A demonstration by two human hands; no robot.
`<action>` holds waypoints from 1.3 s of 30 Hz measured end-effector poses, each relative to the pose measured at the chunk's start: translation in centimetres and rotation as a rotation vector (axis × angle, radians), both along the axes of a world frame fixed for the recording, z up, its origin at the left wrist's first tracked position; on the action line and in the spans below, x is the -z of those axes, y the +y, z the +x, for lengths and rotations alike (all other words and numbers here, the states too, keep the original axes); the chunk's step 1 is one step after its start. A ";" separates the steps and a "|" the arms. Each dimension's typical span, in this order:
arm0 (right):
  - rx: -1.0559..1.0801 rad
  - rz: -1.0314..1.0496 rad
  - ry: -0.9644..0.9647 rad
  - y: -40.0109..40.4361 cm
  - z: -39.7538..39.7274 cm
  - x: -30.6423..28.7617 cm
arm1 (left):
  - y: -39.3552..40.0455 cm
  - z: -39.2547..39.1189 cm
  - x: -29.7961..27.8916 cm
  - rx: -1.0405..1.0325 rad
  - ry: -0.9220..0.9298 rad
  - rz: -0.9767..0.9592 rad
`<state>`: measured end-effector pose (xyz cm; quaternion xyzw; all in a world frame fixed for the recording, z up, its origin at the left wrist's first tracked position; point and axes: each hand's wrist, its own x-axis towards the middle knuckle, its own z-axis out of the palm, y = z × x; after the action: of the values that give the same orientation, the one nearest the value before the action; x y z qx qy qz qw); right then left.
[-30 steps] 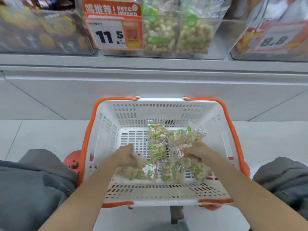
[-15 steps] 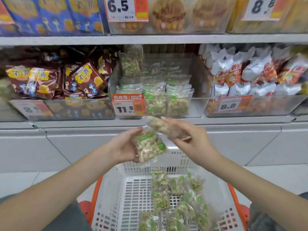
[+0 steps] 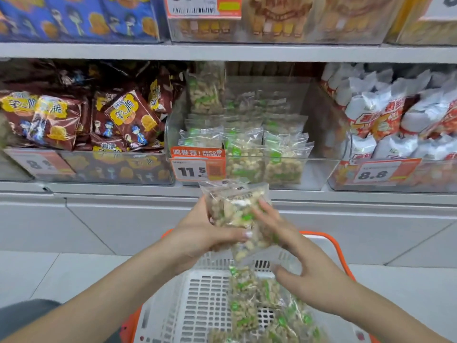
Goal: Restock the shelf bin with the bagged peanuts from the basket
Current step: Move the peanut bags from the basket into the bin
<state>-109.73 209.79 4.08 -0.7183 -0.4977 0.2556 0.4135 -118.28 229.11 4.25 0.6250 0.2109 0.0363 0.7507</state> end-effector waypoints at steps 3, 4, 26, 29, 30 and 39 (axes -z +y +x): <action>0.093 0.039 0.190 0.3 0.1 0.0 | -0.1 0.1 0.4 0.017 -0.047 -0.076; 0.146 0.066 0.231 0.6 0.2 0.1 | -0.2 0.1 0.5 0.035 -0.051 -0.075; 0.363 0.189 0.553 0.7 1.6 1.0 | -0.2 -0.2 -1.2 0.195 0.087 -0.505; 0.378 0.191 0.544 0.7 1.6 0.8 | -0.2 -0.2 -1.3 0.167 0.093 -0.495; 0.387 0.199 0.551 0.6 2.0 0.6 | -0.2 -0.3 -1.4 0.155 0.090 -0.494; 0.444 0.326 0.574 -0.8 5.3 -1.8 | 0.4 -0.6 -1.7 0.126 0.072 -0.458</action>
<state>-104.39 209.00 5.84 -0.6329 -0.2287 0.2681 0.6894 -118.89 229.47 5.93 0.4512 0.2009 -0.0818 0.8656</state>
